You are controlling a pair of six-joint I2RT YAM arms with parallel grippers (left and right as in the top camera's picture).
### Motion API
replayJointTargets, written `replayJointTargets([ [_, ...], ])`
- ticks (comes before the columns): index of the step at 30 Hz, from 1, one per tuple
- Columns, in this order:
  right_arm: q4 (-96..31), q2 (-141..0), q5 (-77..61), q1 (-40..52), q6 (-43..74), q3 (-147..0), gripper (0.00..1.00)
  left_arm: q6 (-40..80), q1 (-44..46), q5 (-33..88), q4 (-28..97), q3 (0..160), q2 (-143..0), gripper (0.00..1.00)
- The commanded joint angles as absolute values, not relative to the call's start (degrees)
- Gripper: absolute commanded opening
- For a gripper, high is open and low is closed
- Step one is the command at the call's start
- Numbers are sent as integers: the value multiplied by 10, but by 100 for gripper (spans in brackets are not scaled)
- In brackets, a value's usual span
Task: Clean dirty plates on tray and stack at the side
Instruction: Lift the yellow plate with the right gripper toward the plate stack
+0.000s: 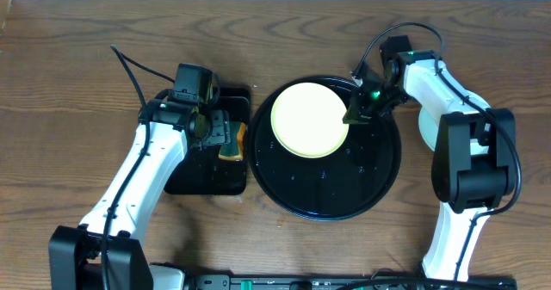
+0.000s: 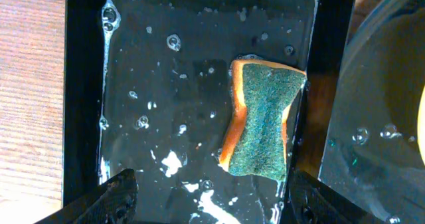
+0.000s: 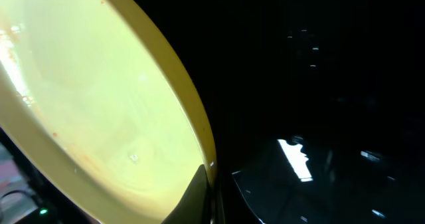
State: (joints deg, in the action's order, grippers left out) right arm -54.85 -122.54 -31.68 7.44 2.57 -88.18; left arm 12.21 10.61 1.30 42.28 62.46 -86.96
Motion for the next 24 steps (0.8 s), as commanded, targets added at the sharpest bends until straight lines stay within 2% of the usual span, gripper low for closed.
replayJointTargets([
  [1,-550,-1170,-268,57,15,-881,1,128,104,6,426,632,-868,74],
  [13,-526,-1002,84,67,16,-881,1,128,104,6,424,632,-868,74],
  [24,-523,-936,238,143,16,-881,1,128,104,6,422,632,-868,74],
])
